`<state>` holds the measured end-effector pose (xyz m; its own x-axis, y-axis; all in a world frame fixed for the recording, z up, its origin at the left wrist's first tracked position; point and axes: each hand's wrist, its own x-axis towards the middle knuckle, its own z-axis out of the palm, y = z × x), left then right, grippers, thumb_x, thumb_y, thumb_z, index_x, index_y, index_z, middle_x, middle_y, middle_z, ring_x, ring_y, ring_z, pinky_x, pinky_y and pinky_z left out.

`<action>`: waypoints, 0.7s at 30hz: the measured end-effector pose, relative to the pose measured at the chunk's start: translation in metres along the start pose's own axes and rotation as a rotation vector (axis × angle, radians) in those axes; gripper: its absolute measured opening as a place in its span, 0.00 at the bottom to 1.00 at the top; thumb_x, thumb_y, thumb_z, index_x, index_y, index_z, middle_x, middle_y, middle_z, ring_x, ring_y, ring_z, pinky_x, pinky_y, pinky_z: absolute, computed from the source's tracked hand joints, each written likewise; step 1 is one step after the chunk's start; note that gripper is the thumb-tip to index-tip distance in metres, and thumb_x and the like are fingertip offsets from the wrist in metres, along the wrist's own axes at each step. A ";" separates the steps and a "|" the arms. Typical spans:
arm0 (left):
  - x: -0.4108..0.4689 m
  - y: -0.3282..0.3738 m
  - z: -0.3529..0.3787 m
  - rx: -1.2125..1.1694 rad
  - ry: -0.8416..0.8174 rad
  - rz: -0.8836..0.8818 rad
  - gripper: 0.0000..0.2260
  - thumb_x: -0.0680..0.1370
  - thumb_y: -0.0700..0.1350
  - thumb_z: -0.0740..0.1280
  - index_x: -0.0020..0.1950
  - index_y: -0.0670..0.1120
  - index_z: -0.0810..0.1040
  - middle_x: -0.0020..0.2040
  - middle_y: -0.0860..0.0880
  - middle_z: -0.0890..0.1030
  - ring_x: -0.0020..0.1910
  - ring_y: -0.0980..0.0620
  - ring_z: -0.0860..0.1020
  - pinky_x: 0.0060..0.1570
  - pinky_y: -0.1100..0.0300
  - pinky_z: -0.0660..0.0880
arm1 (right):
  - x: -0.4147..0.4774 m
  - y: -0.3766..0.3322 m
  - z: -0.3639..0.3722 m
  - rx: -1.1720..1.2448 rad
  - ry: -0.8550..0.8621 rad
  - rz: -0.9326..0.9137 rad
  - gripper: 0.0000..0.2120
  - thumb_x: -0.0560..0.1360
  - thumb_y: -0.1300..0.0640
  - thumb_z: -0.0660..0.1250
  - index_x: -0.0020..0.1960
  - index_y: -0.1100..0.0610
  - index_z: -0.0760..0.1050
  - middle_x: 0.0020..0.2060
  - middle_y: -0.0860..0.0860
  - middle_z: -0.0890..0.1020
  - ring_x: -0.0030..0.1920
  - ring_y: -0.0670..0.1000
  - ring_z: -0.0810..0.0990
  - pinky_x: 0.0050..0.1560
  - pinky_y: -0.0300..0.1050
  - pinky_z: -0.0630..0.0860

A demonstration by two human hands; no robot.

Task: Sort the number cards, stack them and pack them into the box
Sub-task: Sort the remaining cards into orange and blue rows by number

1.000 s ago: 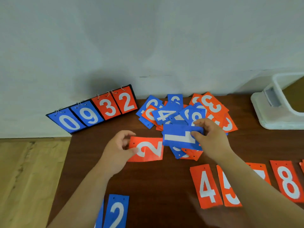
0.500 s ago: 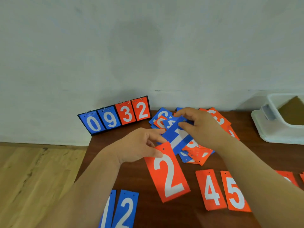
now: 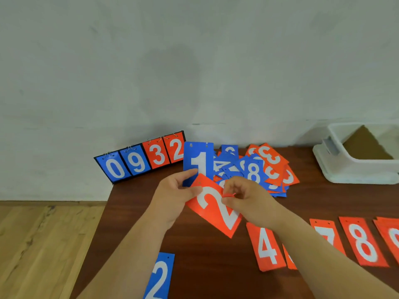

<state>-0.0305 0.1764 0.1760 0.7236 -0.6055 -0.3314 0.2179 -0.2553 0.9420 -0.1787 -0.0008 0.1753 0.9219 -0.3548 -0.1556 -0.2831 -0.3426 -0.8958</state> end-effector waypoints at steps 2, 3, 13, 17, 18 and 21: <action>-0.002 -0.008 0.002 -0.049 0.035 -0.002 0.20 0.75 0.42 0.77 0.62 0.61 0.82 0.65 0.49 0.80 0.58 0.49 0.83 0.54 0.49 0.82 | 0.001 0.005 0.003 -0.035 0.073 0.010 0.09 0.76 0.58 0.72 0.45 0.44 0.80 0.43 0.41 0.83 0.43 0.43 0.82 0.46 0.42 0.78; -0.003 -0.011 0.002 -0.047 0.086 -0.004 0.19 0.76 0.42 0.76 0.63 0.59 0.81 0.64 0.50 0.81 0.58 0.50 0.83 0.52 0.53 0.82 | 0.001 0.008 0.003 -0.029 0.138 0.041 0.09 0.77 0.58 0.72 0.46 0.43 0.81 0.44 0.41 0.83 0.43 0.43 0.83 0.45 0.41 0.79; -0.051 -0.080 -0.076 0.296 0.475 -0.261 0.14 0.81 0.36 0.64 0.58 0.52 0.83 0.49 0.49 0.82 0.33 0.52 0.80 0.31 0.60 0.76 | -0.005 0.050 0.045 0.007 0.218 0.213 0.16 0.76 0.61 0.71 0.58 0.43 0.80 0.49 0.42 0.80 0.47 0.43 0.80 0.42 0.34 0.72; -0.078 -0.117 -0.118 0.313 0.516 -0.346 0.15 0.80 0.34 0.63 0.56 0.52 0.83 0.39 0.45 0.82 0.27 0.55 0.77 0.27 0.61 0.72 | 0.002 0.054 0.093 -0.007 0.107 0.217 0.15 0.75 0.62 0.72 0.56 0.44 0.80 0.49 0.43 0.83 0.47 0.46 0.82 0.50 0.41 0.78; -0.084 -0.125 -0.127 0.314 0.530 -0.357 0.15 0.80 0.34 0.63 0.55 0.52 0.83 0.35 0.44 0.82 0.25 0.56 0.75 0.26 0.61 0.71 | 0.005 0.055 0.105 -0.023 0.083 0.221 0.15 0.75 0.62 0.72 0.55 0.44 0.80 0.50 0.43 0.83 0.48 0.45 0.82 0.51 0.42 0.78; -0.101 -0.148 -0.150 0.331 0.546 -0.373 0.14 0.80 0.34 0.64 0.53 0.51 0.82 0.41 0.46 0.82 0.27 0.54 0.77 0.31 0.57 0.75 | 0.013 0.054 0.138 -0.076 -0.013 0.265 0.14 0.75 0.59 0.72 0.55 0.42 0.80 0.51 0.42 0.81 0.50 0.43 0.80 0.52 0.44 0.79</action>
<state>-0.0372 0.3887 0.0777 0.8815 0.0051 -0.4721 0.3669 -0.6369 0.6781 -0.1452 0.0964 0.0675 0.8163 -0.4295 -0.3863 -0.5333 -0.3035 -0.7896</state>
